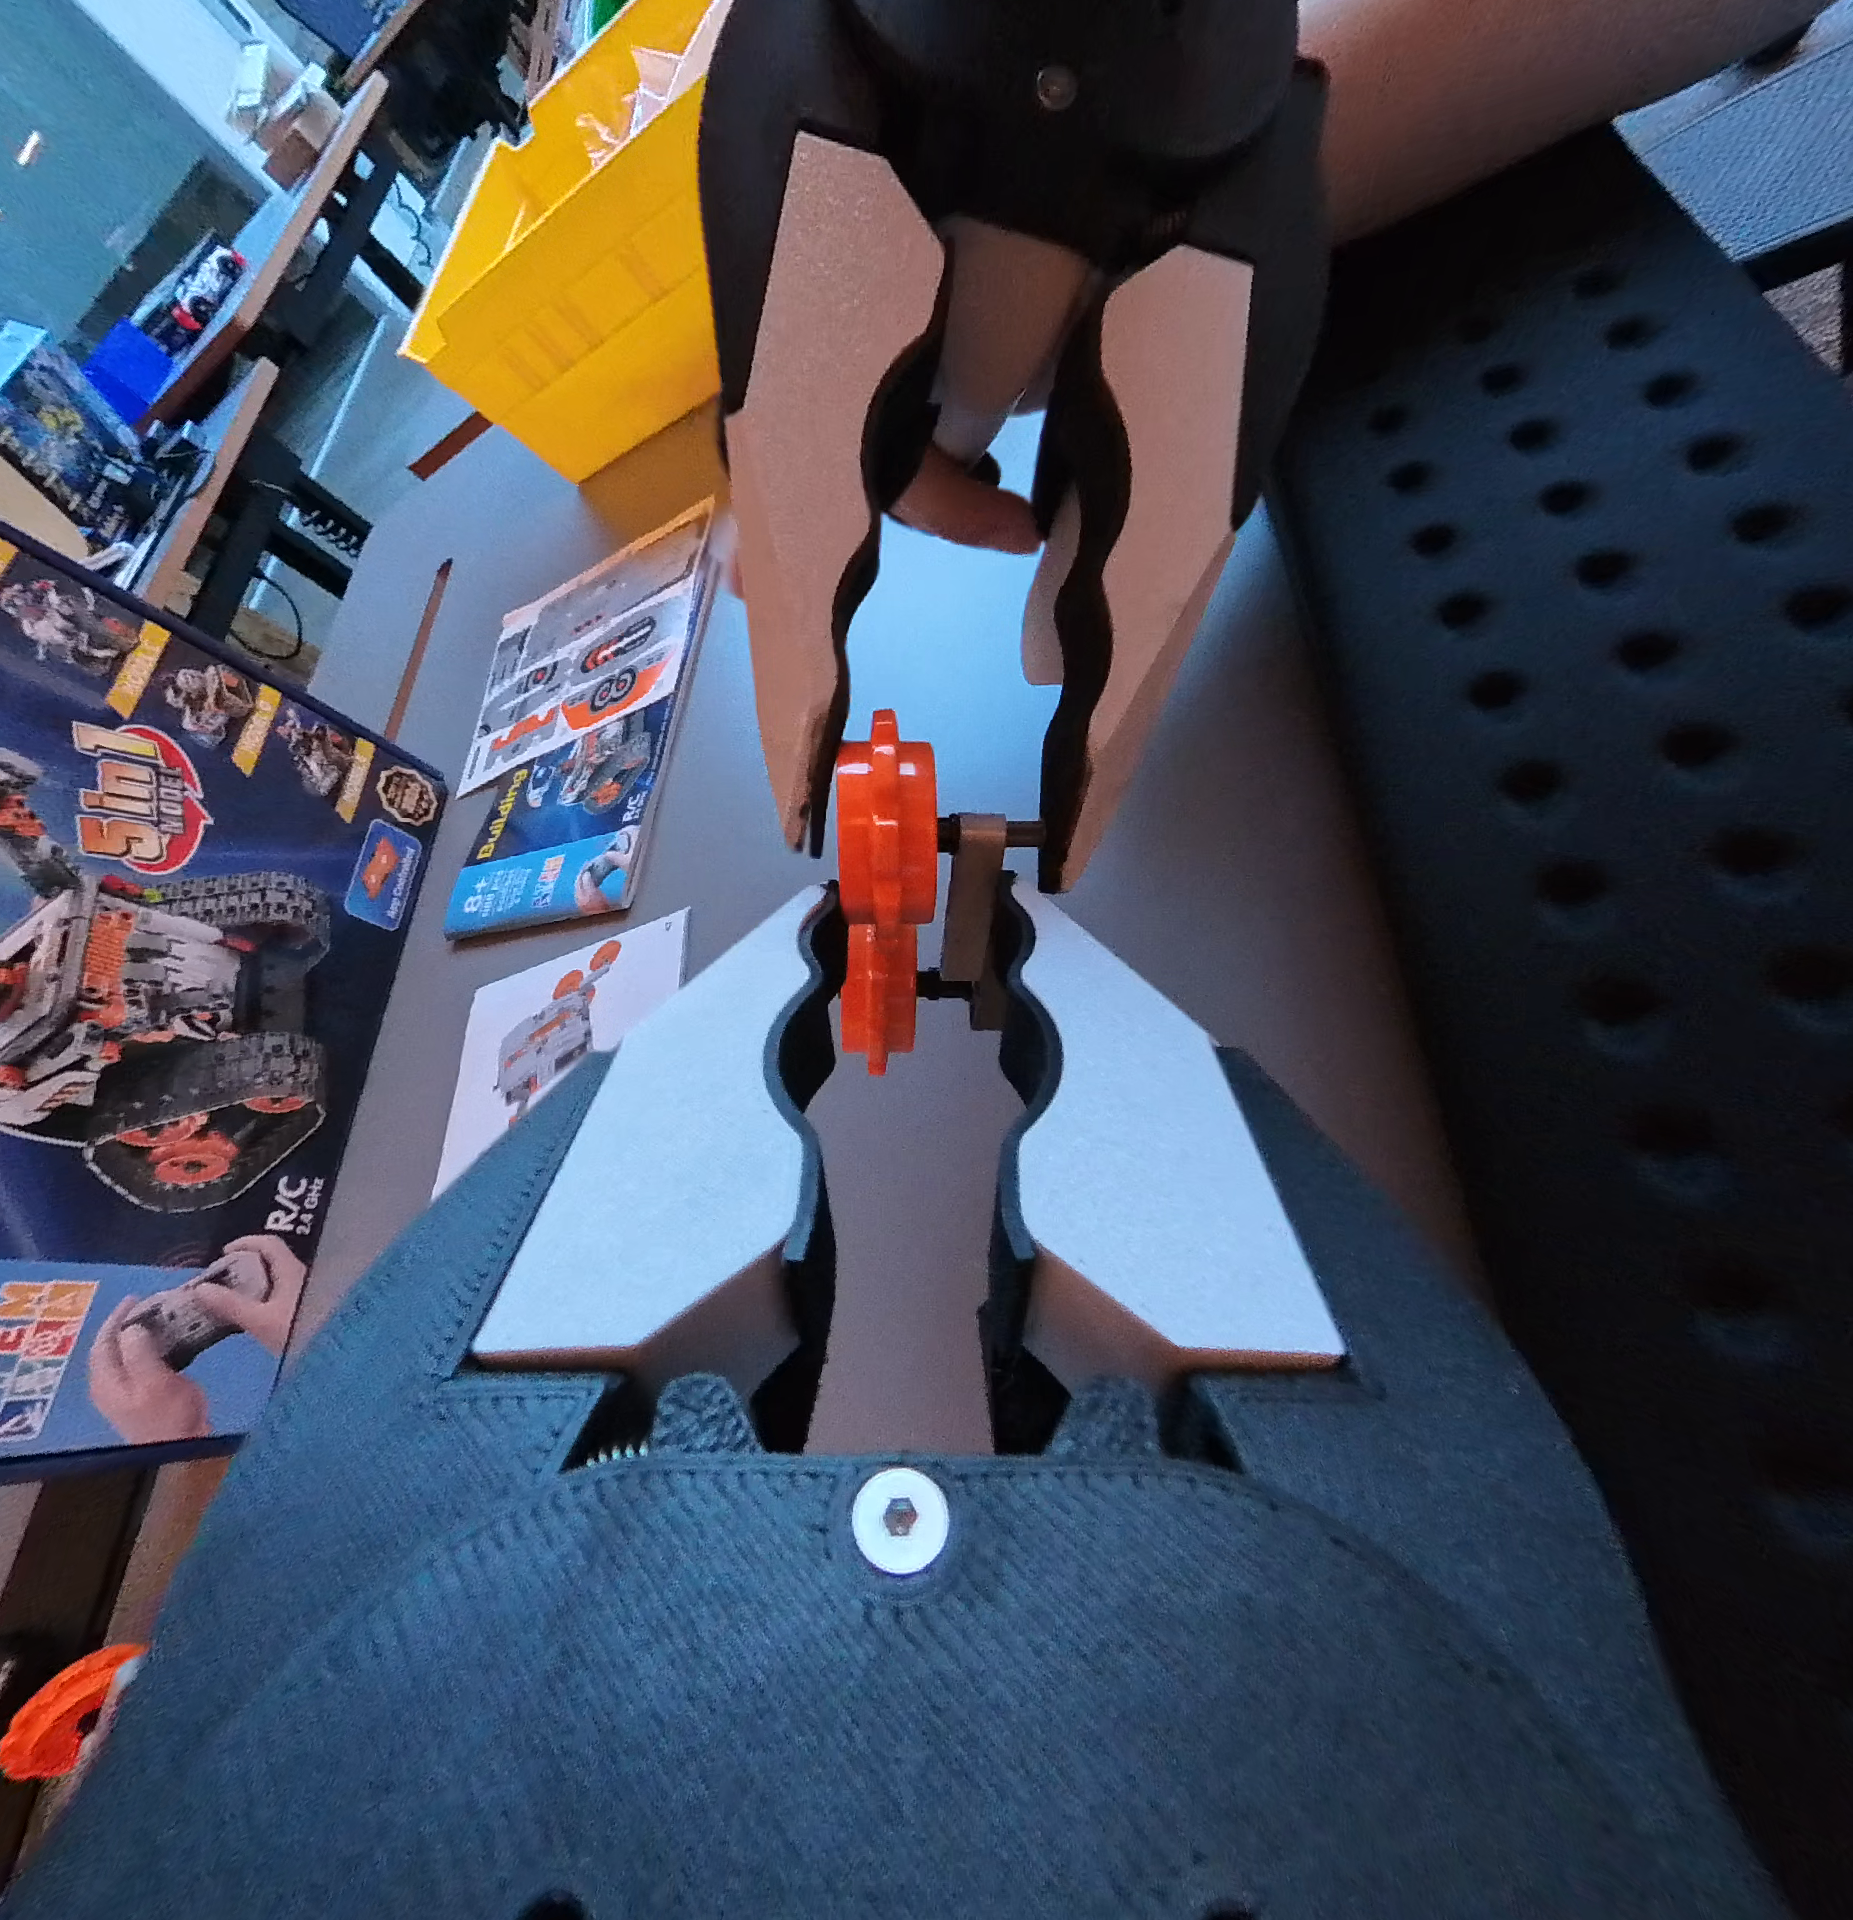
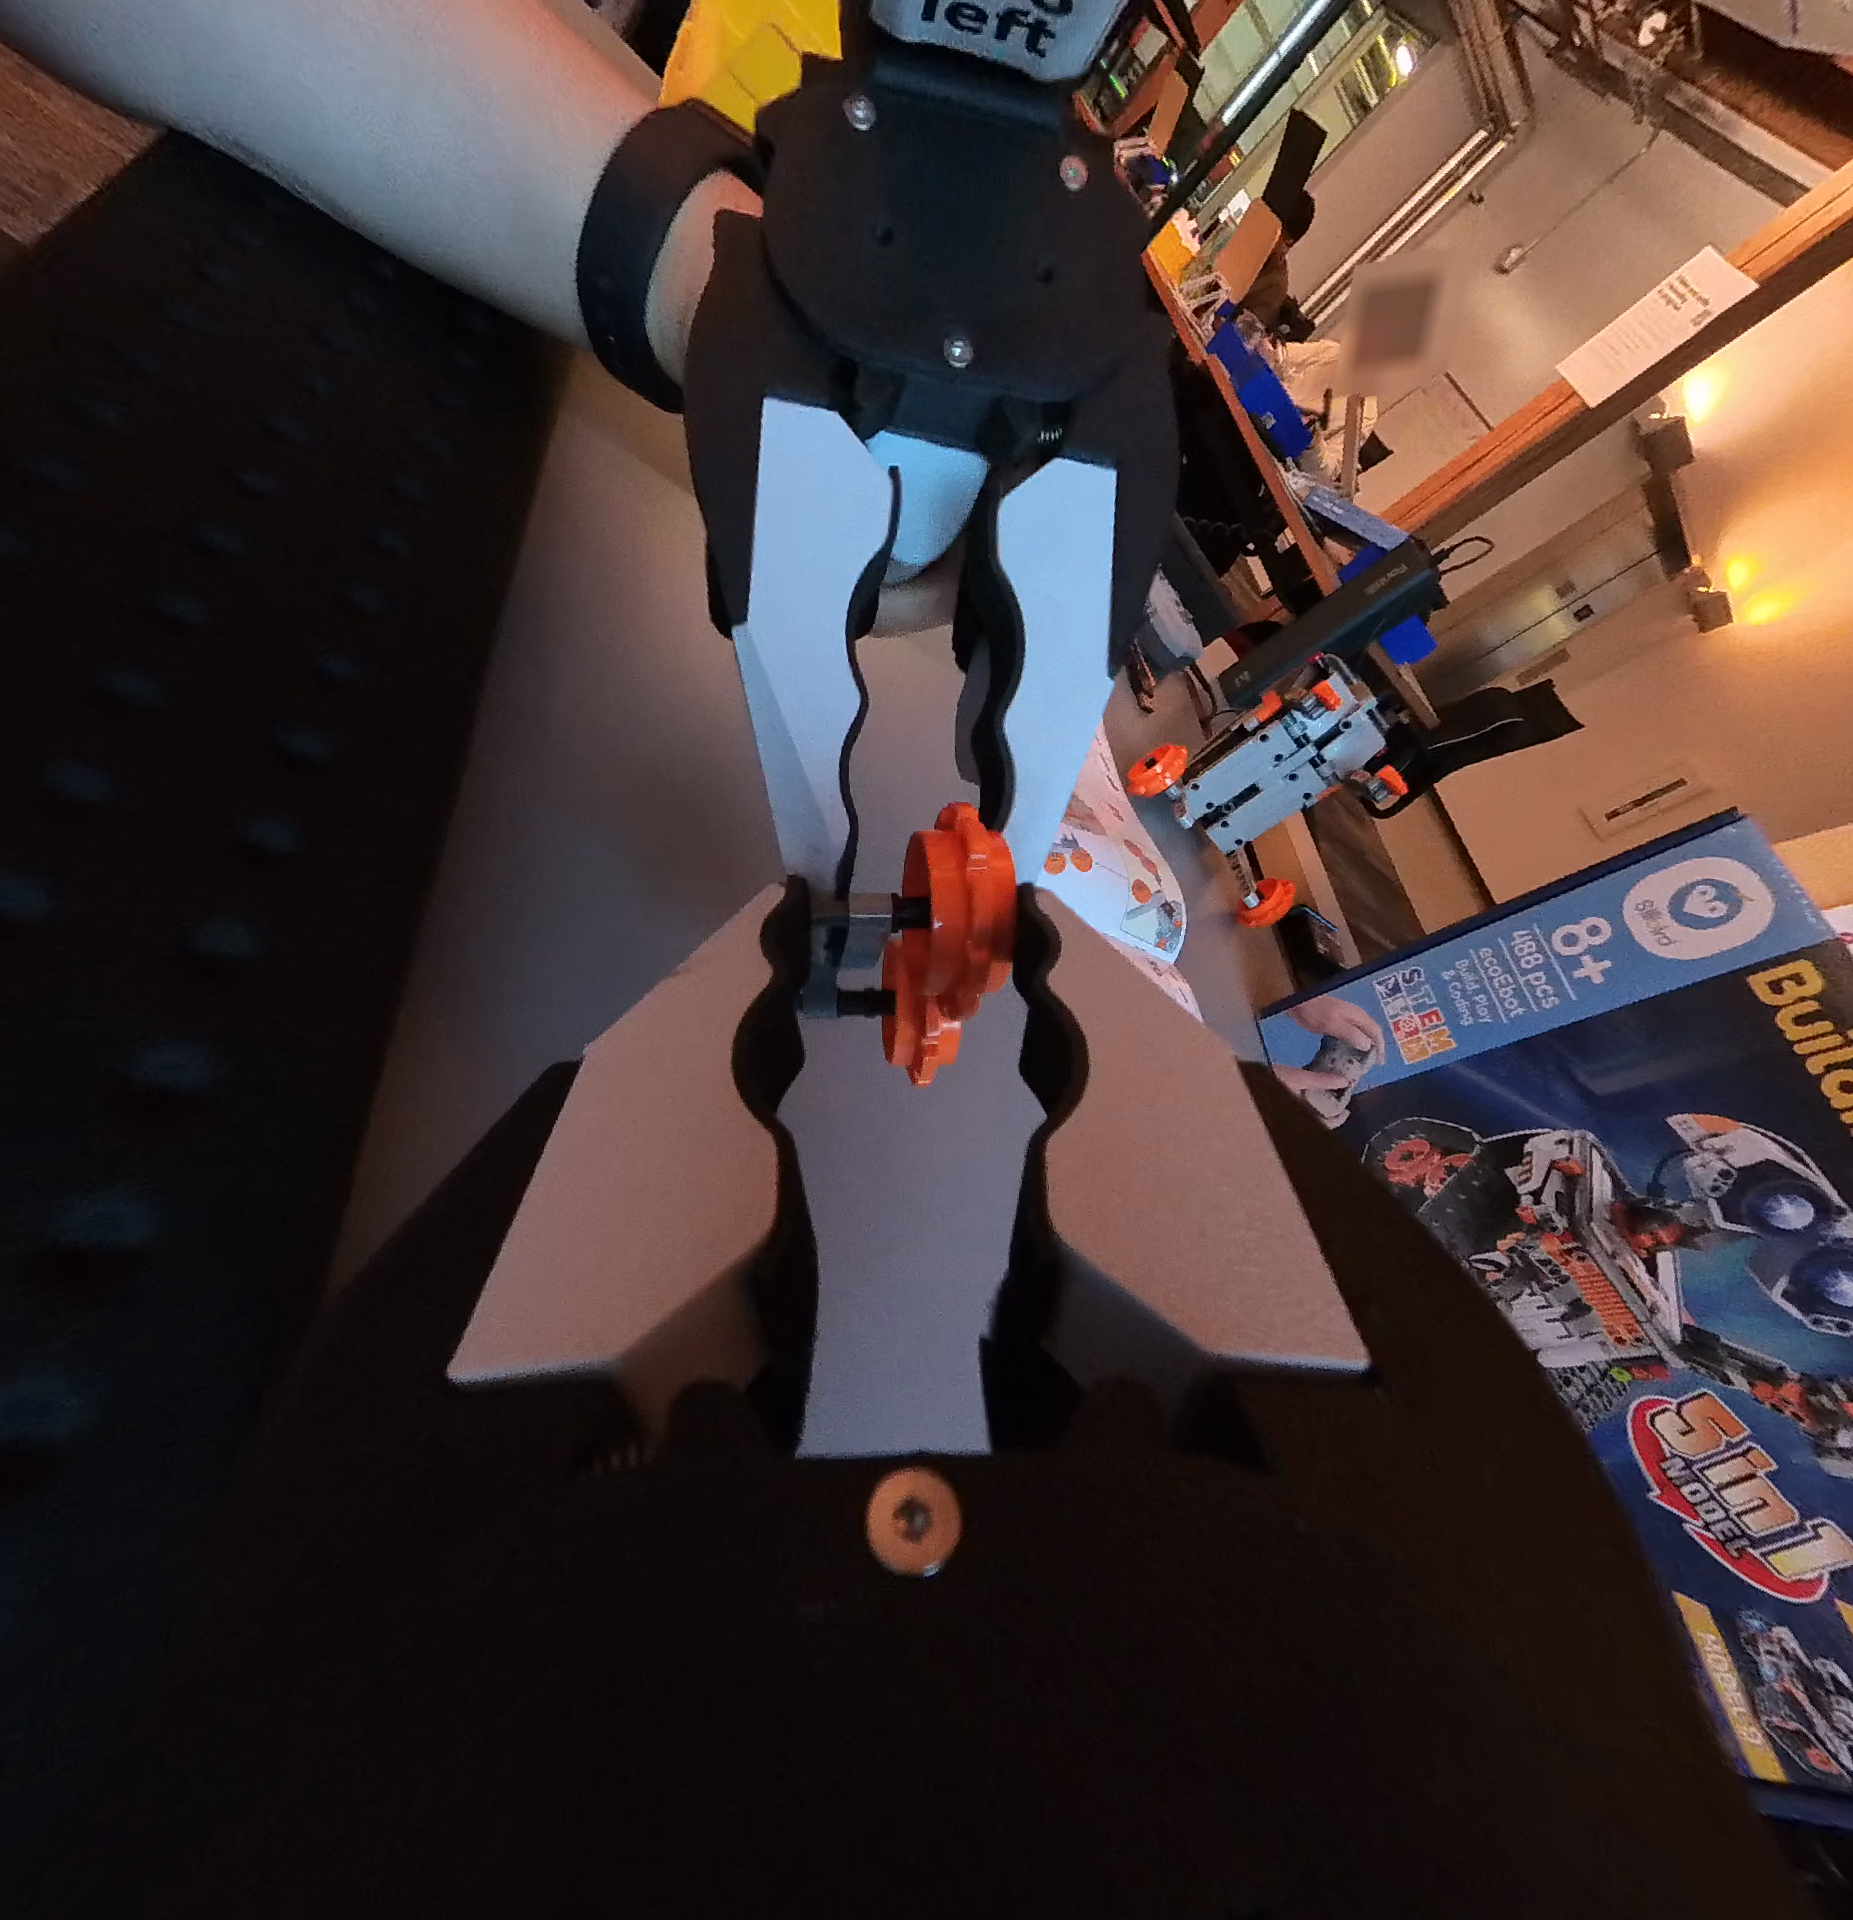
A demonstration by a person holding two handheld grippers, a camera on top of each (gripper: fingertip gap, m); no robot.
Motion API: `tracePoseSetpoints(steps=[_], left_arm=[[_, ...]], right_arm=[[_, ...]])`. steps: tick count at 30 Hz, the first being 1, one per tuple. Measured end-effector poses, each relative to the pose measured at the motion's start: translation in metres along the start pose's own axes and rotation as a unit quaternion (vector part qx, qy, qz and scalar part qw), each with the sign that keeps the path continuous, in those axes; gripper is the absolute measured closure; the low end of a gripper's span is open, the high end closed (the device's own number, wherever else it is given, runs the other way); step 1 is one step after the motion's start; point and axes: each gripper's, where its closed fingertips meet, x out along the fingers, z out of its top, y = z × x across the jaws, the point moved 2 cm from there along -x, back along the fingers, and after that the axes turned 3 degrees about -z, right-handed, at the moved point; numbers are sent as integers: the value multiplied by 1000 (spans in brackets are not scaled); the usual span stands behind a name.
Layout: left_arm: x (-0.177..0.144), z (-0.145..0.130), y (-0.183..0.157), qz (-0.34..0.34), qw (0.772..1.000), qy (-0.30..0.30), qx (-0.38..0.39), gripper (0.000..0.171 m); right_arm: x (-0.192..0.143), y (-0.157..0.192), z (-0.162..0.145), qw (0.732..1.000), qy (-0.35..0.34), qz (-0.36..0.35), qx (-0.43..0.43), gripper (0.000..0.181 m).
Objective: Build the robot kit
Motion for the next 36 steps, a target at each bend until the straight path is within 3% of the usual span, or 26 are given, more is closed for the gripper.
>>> tracePoseSetpoints(steps=[15, 21, 23, 25, 31, 36], left_arm=[[-15, 21, 2, -31, 992, -96, -75, 142], [-10, 29, -1, -48, 987, -118, -95, 110], [-7, 33, 8, 5, 988, -127, -84, 125], [-7, 35, 9, 24, 989, -134, -65, 126], [-10, 37, 5, -11, 986, -141, -90, 127], [-4, 27, -1, -20, 993, -90, -75, 127]], right_arm=[[-11, -12, 17, 985, -73, 30, 151, 144], [-16, -22, 16, 980, -90, 12, 177, 144], [-17, -23, 17, 981, -94, 5, 172, 144], [-18, -23, 19, 981, -98, 5, 168, 143], [-19, -21, 22, 979, -113, 14, 169, 144], [-14, -11, 15, 988, -78, 24, 127, 143]])
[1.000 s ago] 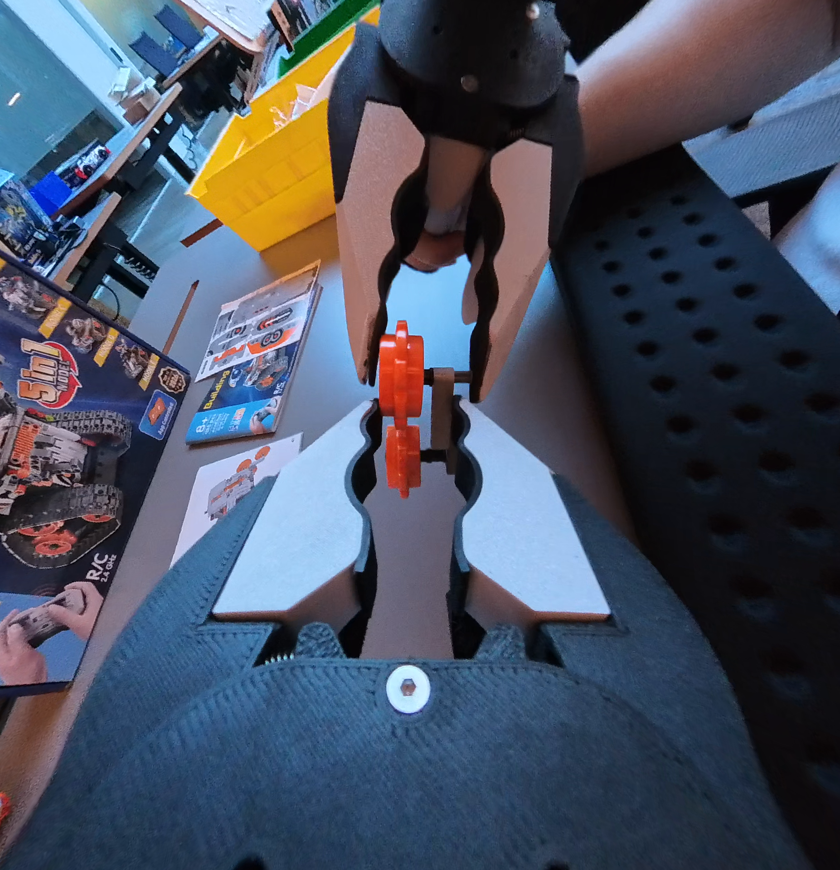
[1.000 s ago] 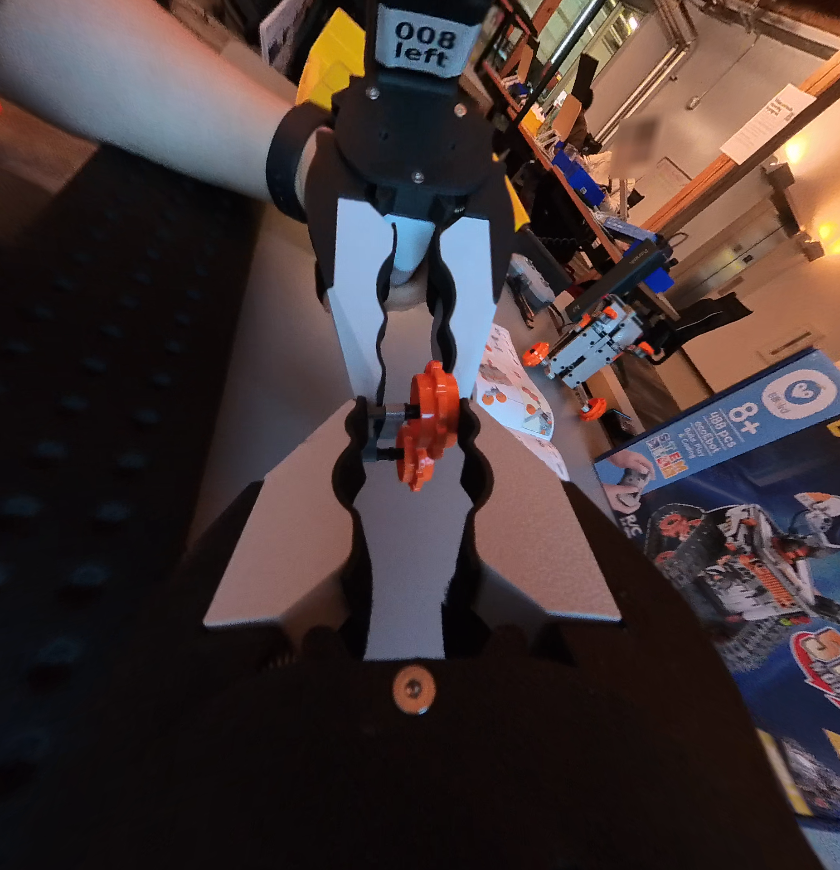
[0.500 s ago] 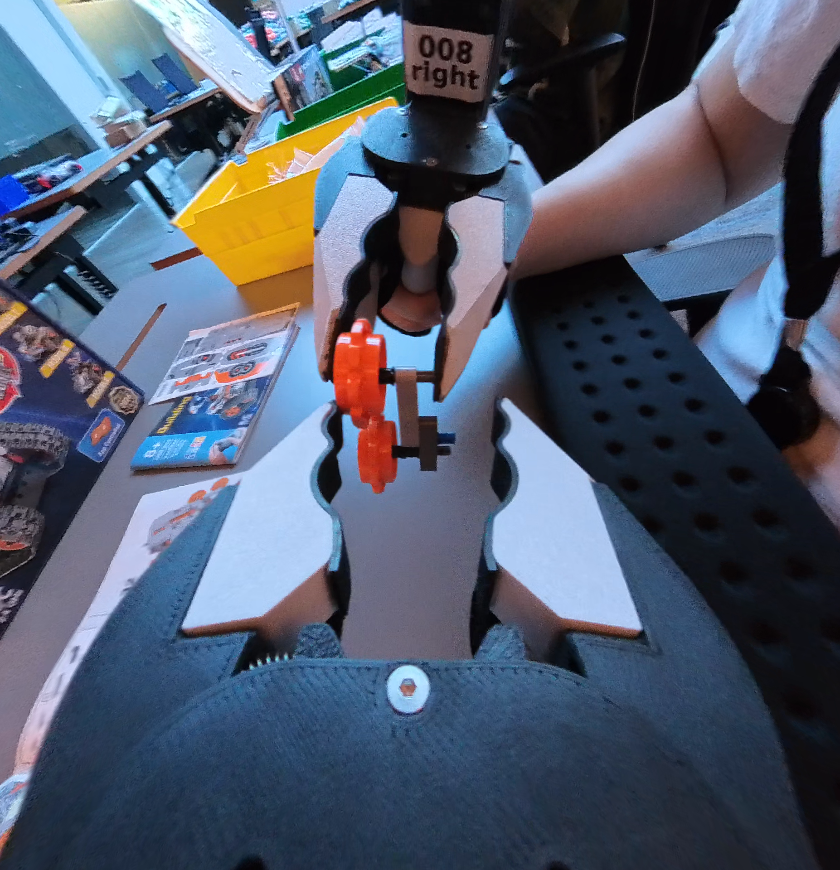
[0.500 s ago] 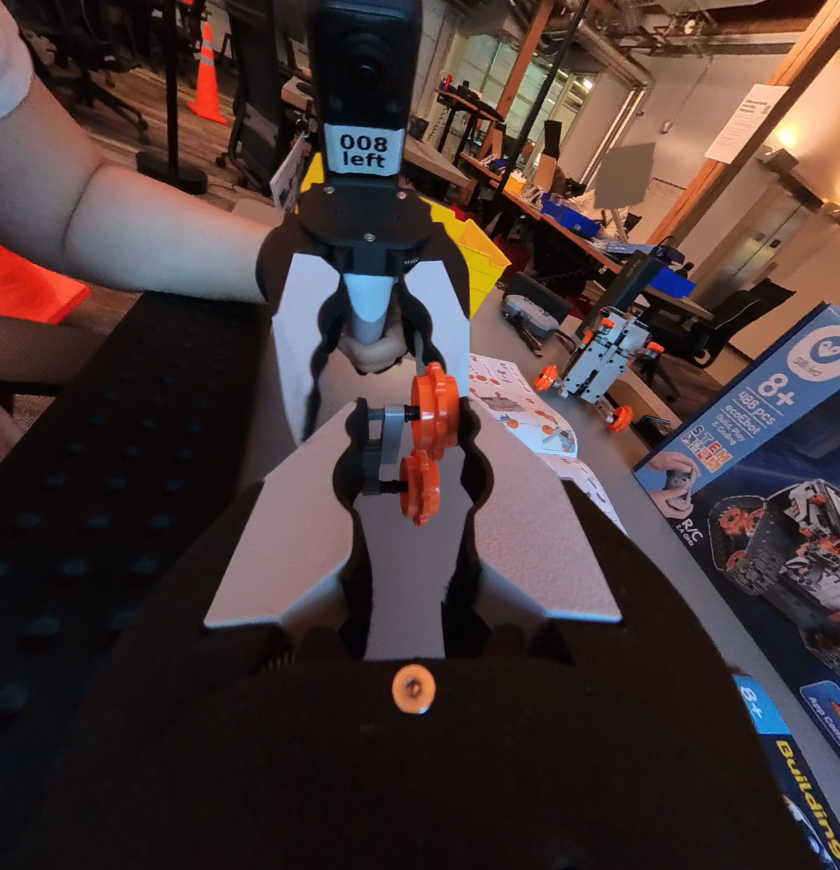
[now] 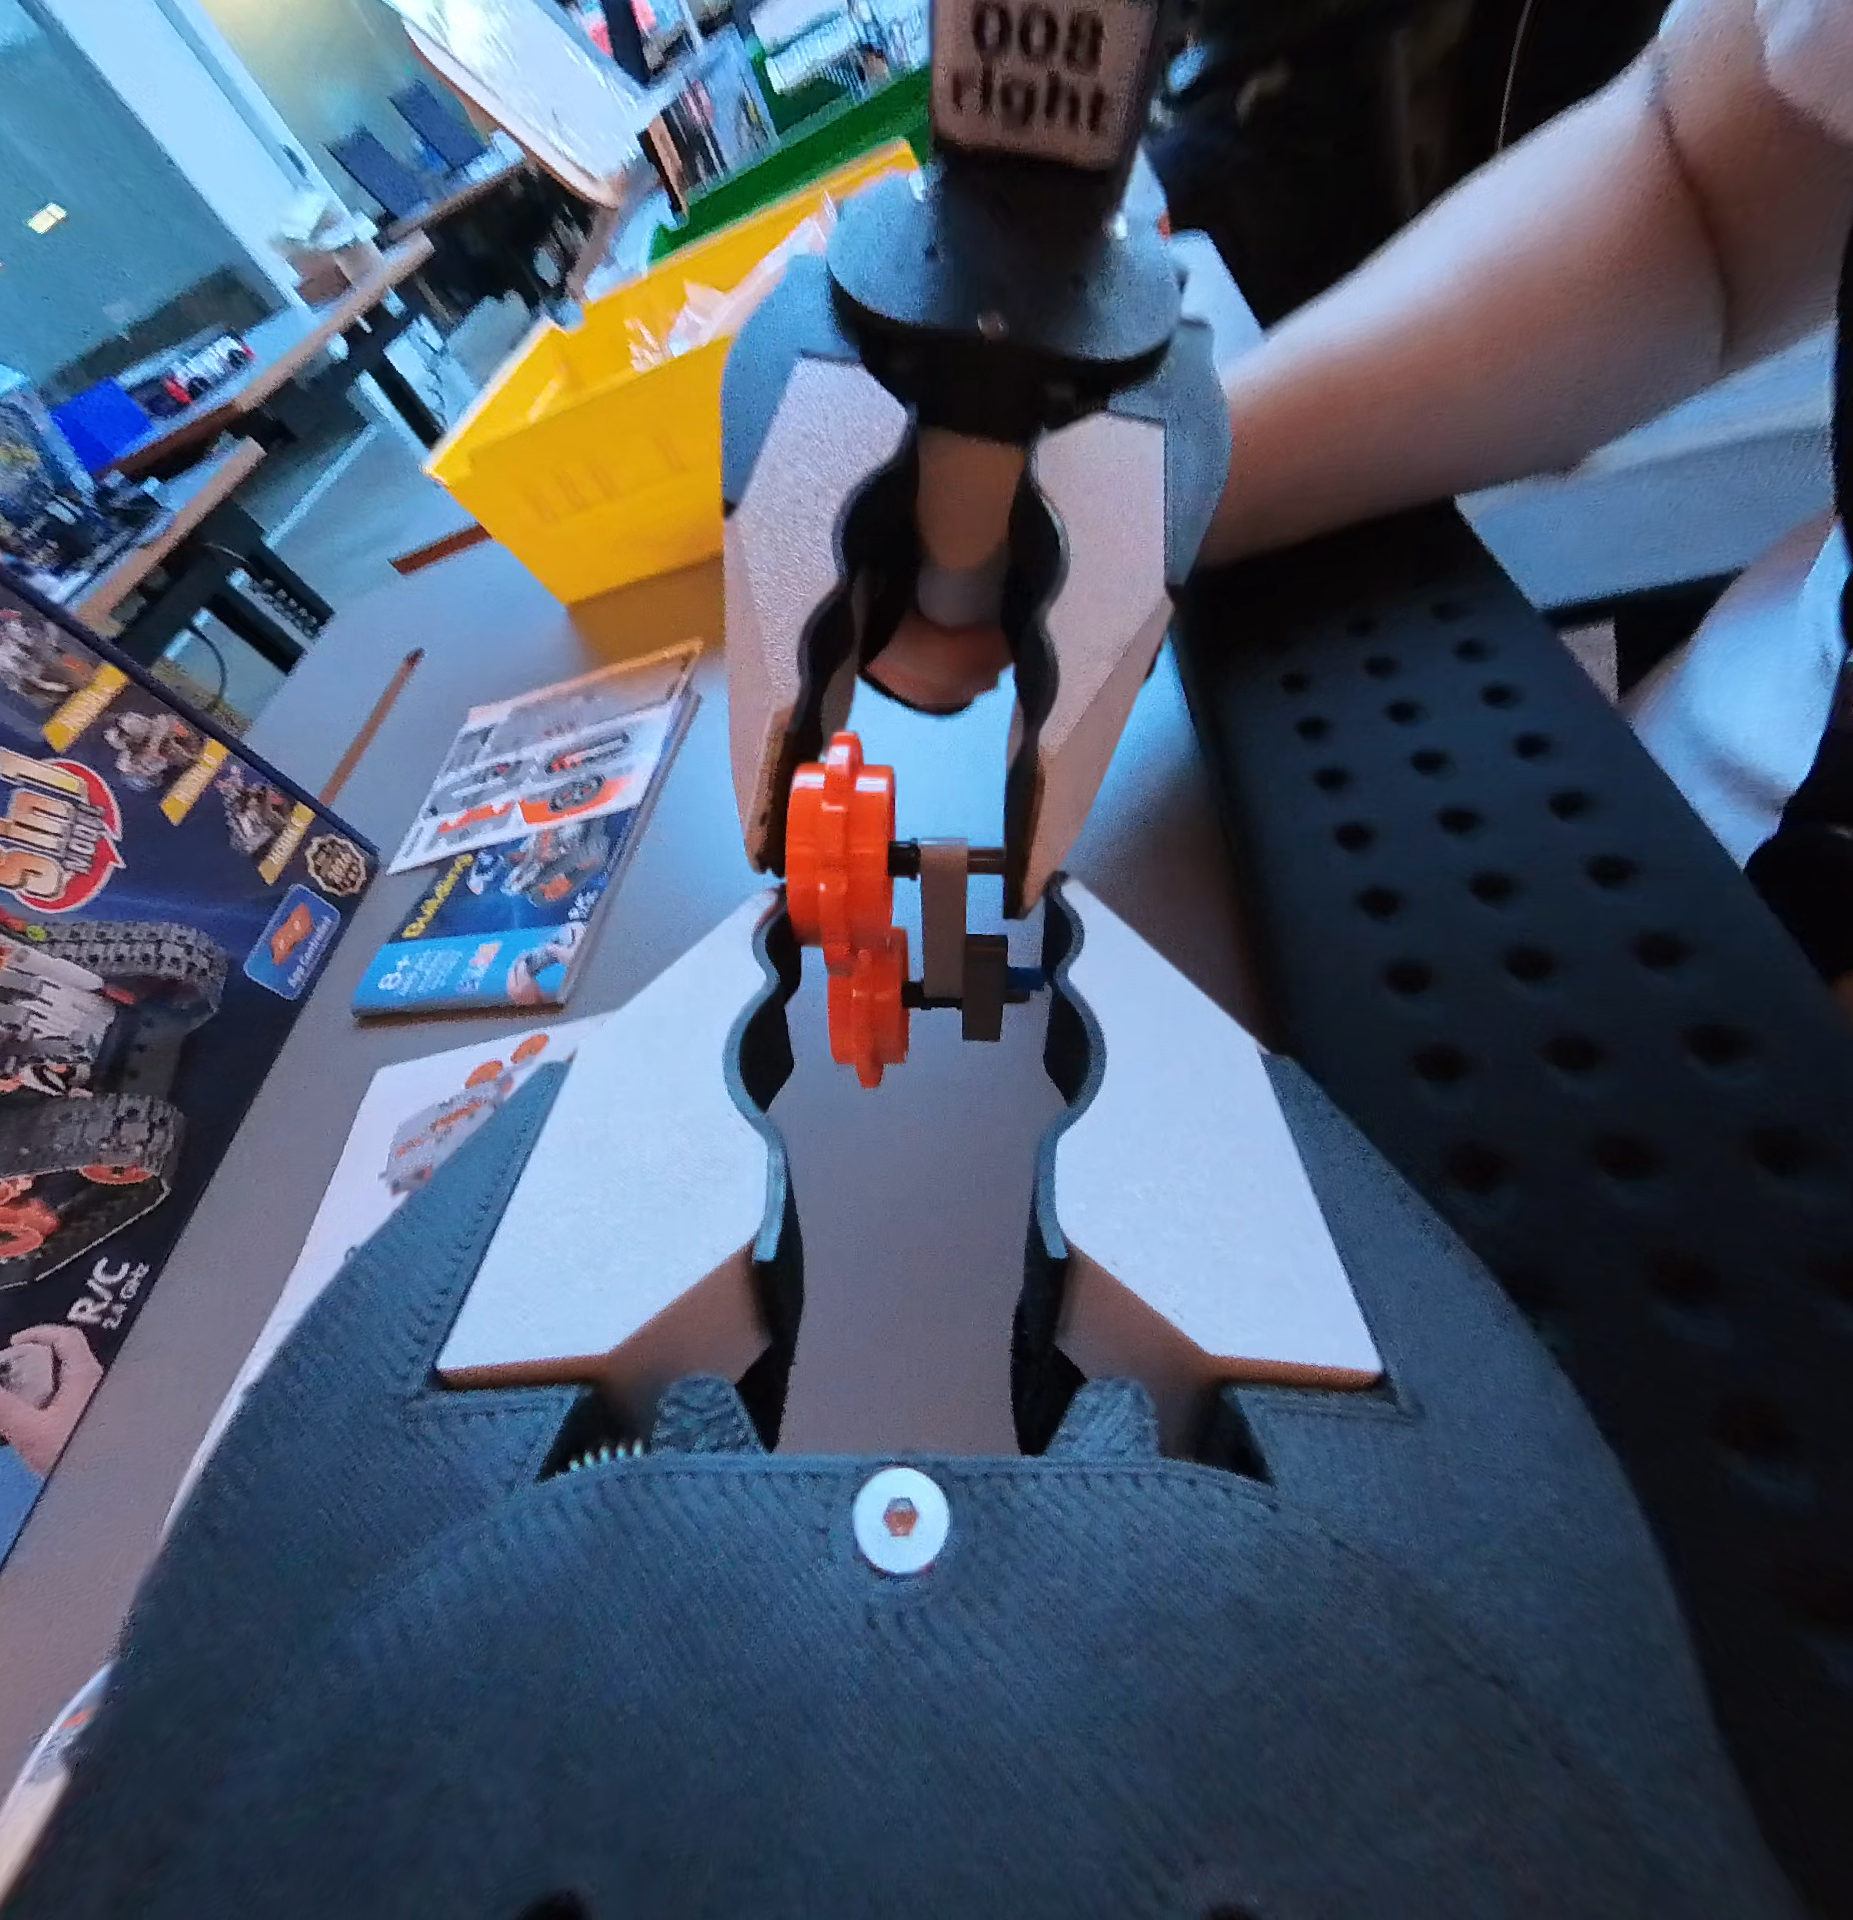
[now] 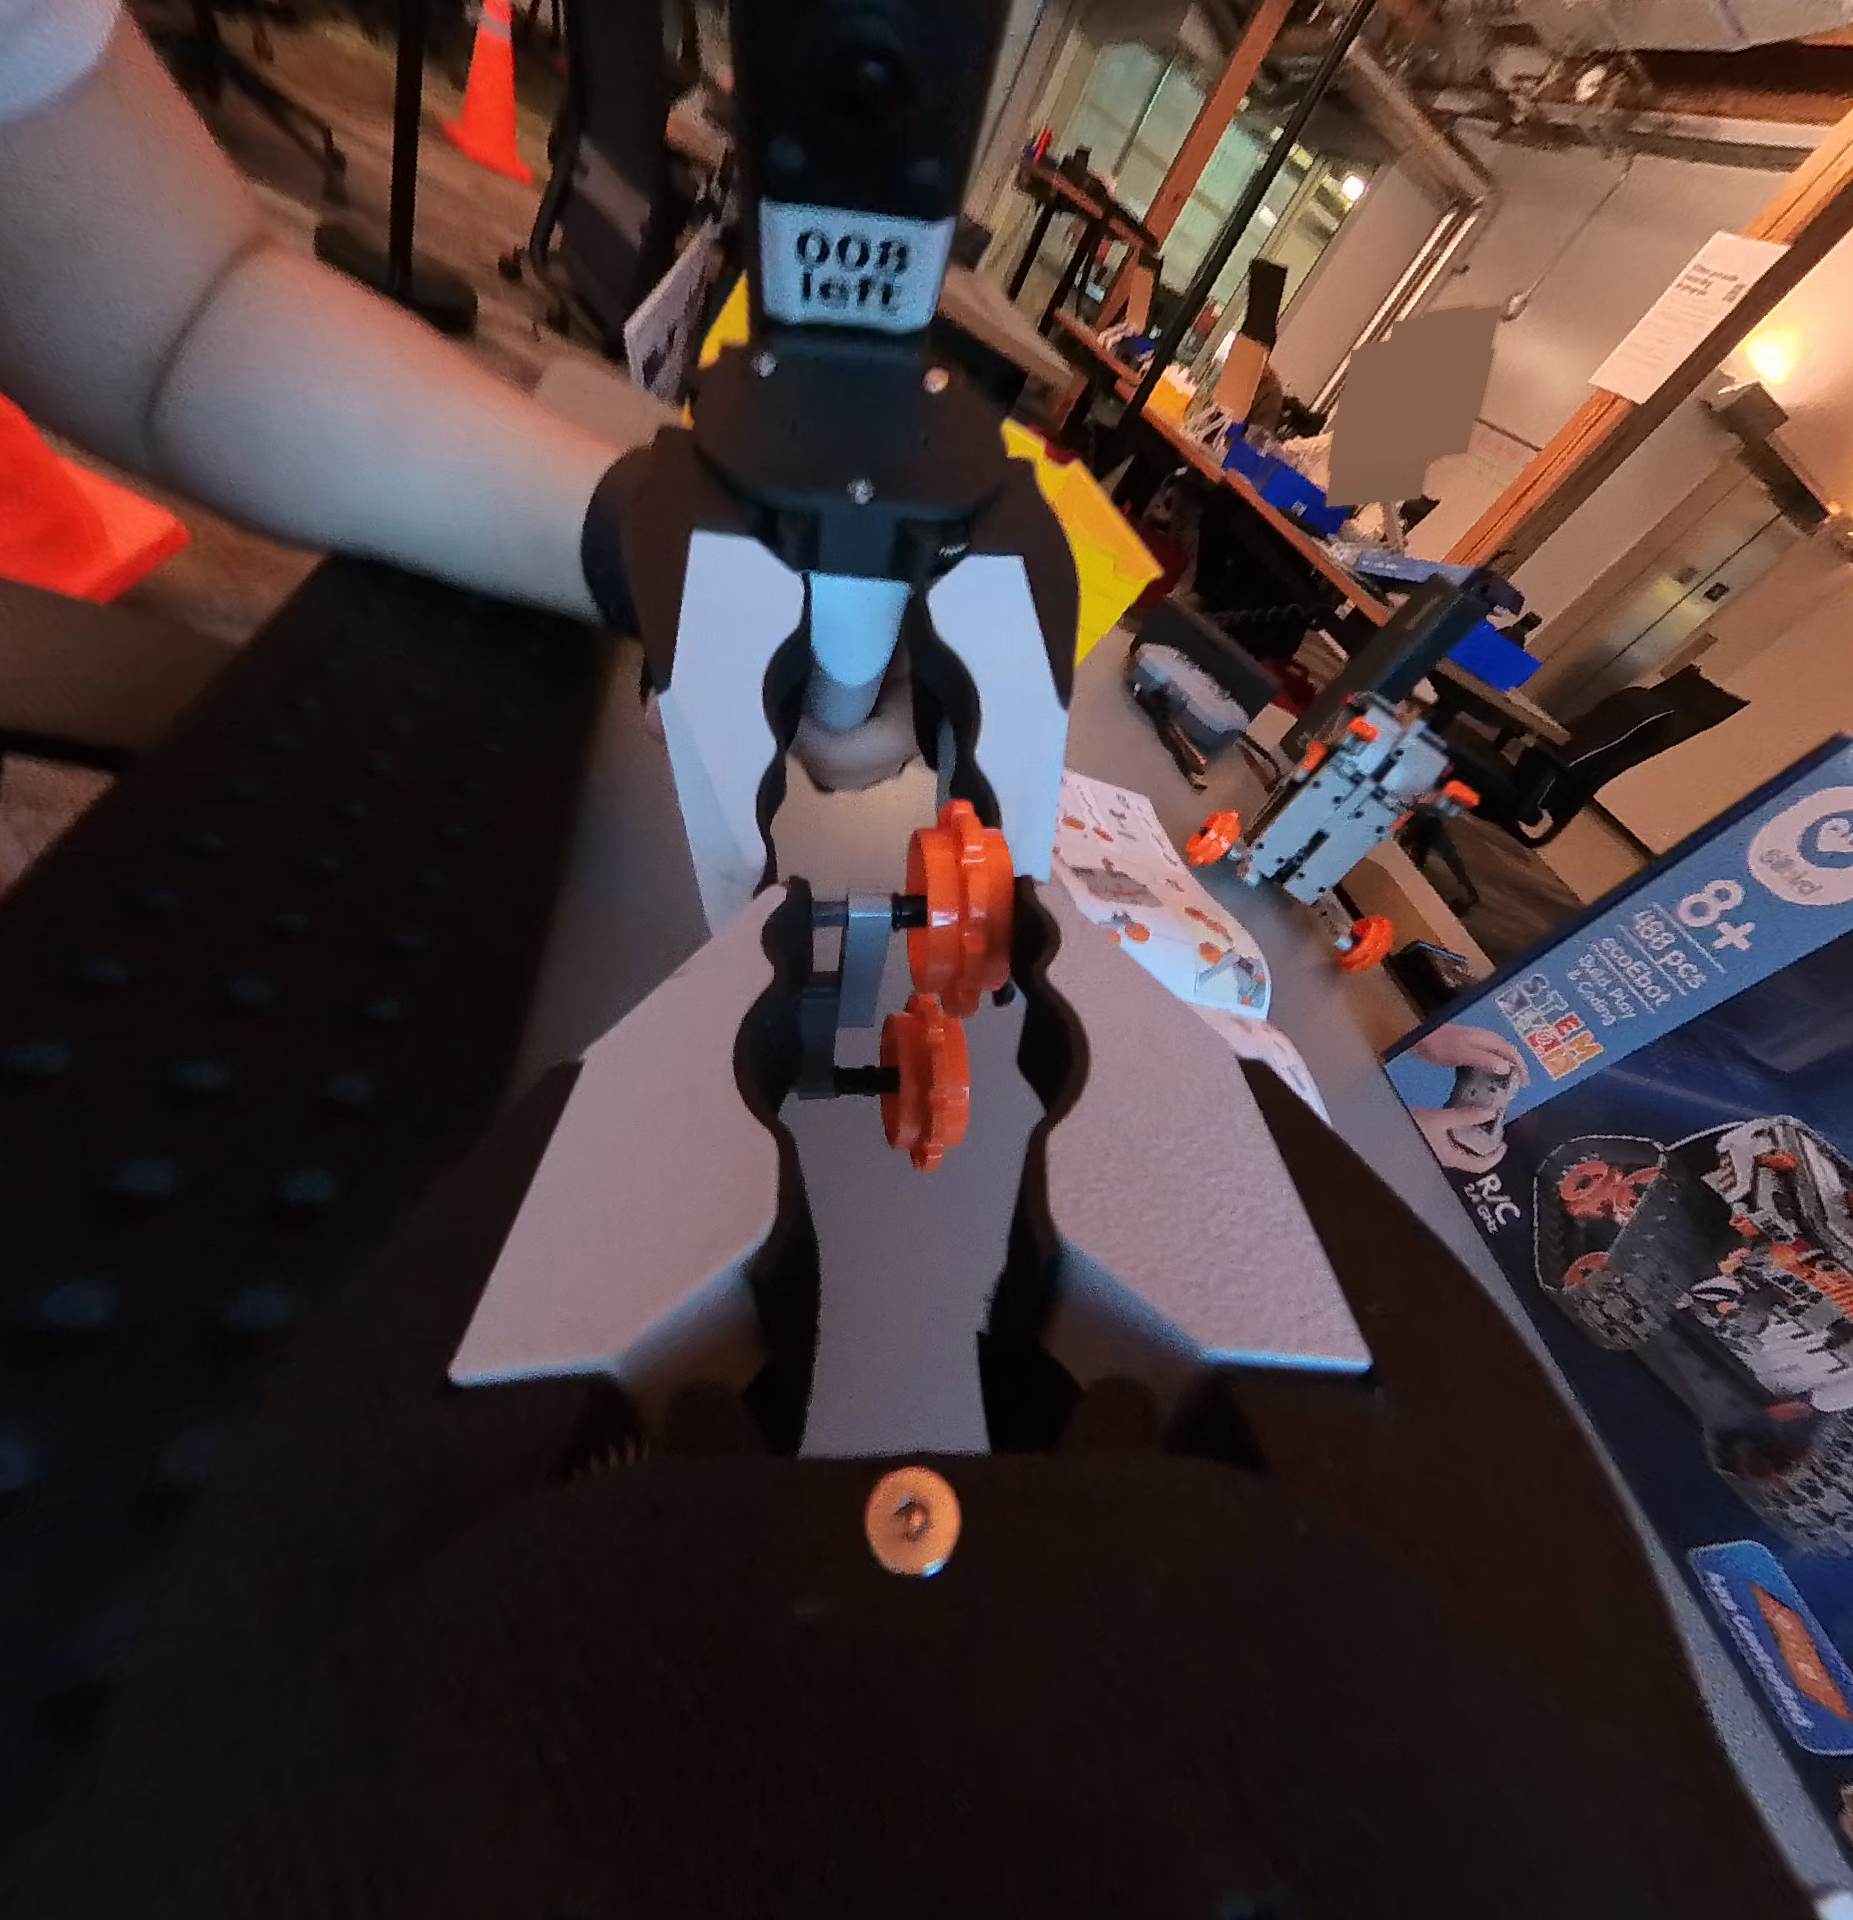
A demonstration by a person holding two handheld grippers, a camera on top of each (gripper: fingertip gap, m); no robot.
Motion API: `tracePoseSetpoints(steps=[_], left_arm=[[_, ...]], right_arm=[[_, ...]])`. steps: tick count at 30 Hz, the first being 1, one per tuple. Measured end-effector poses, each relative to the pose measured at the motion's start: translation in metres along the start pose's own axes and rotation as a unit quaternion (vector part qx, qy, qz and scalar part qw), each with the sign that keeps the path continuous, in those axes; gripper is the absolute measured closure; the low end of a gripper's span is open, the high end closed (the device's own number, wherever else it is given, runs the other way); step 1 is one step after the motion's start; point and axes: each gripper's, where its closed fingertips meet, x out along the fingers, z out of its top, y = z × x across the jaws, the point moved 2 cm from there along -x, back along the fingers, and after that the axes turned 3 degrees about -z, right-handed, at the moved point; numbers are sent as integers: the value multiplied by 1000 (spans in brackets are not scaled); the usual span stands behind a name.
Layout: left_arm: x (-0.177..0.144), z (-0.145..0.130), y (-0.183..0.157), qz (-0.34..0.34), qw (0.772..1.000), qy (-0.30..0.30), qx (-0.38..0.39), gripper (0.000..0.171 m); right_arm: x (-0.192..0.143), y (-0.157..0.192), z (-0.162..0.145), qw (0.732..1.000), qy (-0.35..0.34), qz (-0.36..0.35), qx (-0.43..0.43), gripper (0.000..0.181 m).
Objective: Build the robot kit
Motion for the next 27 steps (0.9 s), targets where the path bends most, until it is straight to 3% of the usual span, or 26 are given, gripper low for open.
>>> tracePoseSetpoints(steps=[3, 9, 14, 22, 27], left_arm=[[6, -15, -3, -3, 998, 56, 20, 129], [6, -18, -1, 5, 997, 72, 29, 129], [13, -35, -3, 14, 989, 134, 60, 130], [18, -54, -8, 14, 981, 183, 65, 131], [17, -54, -8, 9, 983, 178, 46, 131]], right_arm=[[4, 5, -13, 999, 41, 6, -35, 143], [5, 4, -17, 998, 52, 2, -29, 143], [8, 10, -32, 992, 105, 8, -65, 144], [14, 17, -50, 987, 144, 17, -65, 145], [15, 17, -51, 990, 136, 18, -40, 145]])
